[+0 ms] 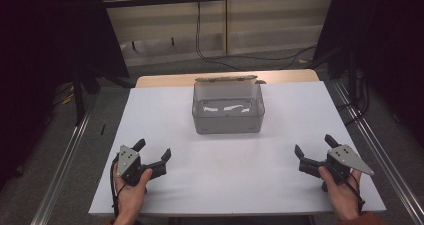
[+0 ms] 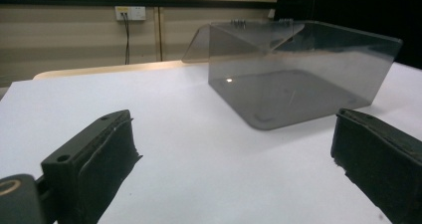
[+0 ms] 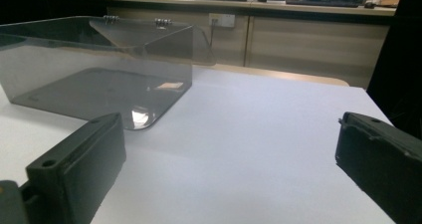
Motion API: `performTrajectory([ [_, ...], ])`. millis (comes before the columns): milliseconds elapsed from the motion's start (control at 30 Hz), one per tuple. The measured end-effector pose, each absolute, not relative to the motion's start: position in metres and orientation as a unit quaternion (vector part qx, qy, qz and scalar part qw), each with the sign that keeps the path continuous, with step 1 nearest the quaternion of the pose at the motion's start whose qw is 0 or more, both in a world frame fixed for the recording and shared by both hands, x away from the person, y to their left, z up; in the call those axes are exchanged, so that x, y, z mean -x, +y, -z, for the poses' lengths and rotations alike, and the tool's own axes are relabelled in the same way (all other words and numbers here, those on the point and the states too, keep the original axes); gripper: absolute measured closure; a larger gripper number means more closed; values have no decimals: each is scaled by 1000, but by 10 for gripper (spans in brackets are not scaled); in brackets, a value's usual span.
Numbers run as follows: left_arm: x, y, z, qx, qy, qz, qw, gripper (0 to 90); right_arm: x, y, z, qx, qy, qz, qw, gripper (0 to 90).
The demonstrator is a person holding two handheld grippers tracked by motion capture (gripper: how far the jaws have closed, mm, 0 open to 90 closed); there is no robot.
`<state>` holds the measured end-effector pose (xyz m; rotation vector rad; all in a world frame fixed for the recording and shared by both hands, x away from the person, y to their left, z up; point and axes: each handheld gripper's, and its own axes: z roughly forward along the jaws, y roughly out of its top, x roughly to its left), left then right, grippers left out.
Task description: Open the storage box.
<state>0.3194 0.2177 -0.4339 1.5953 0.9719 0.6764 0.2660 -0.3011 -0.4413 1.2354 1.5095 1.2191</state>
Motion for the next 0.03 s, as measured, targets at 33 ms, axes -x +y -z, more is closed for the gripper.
performTrajectory([
  [33, -321, 218, 434, -672, 411, -285, 546, 34, -267, -301, 441, -487, 598, -487, 410, 0],
])
